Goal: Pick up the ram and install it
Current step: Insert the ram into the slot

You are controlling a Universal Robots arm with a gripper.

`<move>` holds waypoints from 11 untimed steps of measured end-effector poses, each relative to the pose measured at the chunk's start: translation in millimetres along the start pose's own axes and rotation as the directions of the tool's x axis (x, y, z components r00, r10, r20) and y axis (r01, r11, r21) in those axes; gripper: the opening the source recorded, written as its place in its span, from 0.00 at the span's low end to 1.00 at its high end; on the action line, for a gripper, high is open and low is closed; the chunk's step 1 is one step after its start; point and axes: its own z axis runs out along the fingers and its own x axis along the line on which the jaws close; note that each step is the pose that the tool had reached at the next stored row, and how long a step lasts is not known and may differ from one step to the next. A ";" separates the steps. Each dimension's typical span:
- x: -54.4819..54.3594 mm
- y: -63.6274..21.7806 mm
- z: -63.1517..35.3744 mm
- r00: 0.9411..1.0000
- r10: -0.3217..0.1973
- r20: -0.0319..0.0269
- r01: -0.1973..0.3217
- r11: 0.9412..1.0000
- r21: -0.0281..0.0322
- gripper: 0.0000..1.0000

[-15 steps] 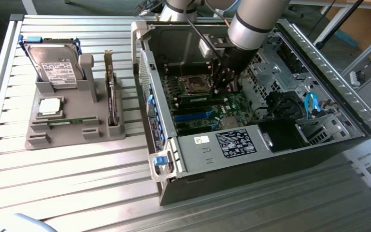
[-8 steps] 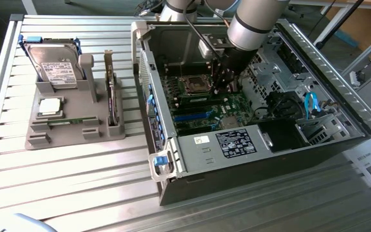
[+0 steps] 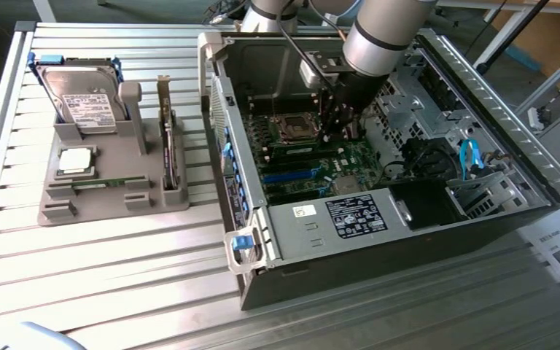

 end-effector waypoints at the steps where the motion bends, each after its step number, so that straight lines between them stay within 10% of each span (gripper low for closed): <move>1: 0.0 0.0 0.0 1.000 0.001 0.000 -0.001 1.000 0.000 0.12; 11: 0.0 0.4 0.0 1.000 0.008 0.000 -0.008 1.000 0.000 0.12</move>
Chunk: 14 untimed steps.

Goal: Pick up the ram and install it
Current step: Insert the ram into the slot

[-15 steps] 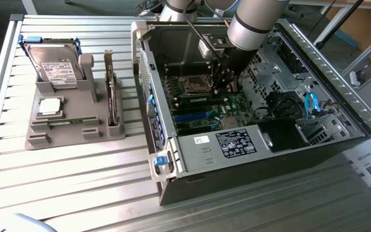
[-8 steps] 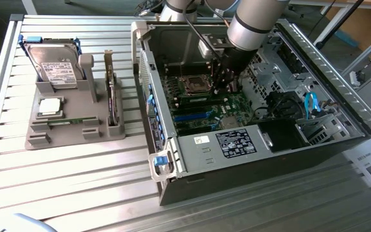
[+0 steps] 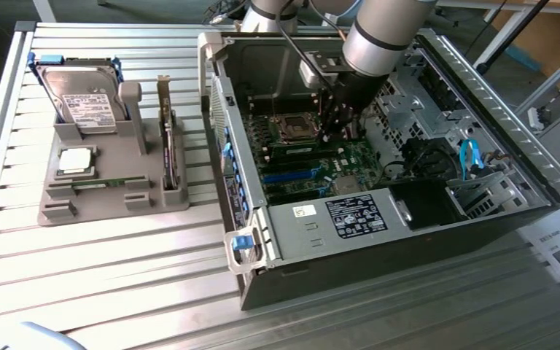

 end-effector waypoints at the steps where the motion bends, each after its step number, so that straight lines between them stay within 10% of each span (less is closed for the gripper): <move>1: 0.0 0.1 0.0 1.000 0.001 0.000 -0.001 1.000 0.000 0.12; 14: -0.8 0.2 0.0 1.000 0.003 0.000 -0.003 1.000 0.000 0.12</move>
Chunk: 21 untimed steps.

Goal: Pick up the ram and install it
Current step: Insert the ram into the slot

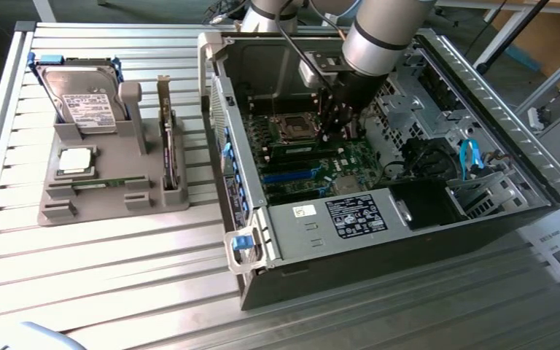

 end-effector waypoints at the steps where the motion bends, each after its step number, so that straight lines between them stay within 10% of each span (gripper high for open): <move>1: 0.0 0.0 0.0 1.000 0.001 0.000 -0.001 1.000 0.000 0.12; 21: 0.0 0.0 0.0 1.000 -0.001 0.001 0.001 1.000 0.000 0.12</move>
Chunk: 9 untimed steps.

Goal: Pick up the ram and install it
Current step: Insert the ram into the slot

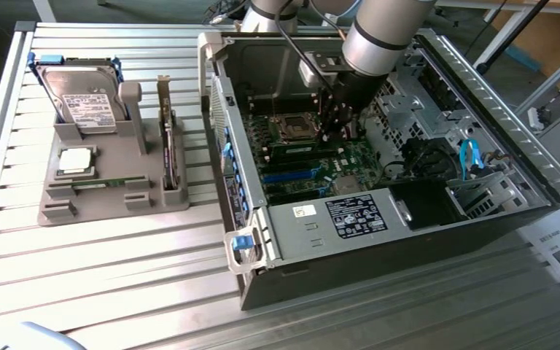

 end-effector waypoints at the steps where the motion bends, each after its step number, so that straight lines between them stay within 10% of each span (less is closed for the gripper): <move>1: 0.0 0.0 0.0 1.000 0.000 0.000 0.000 1.000 0.000 0.12; 9: 0.0 0.1 0.2 1.000 0.000 0.000 0.000 1.000 0.003 0.12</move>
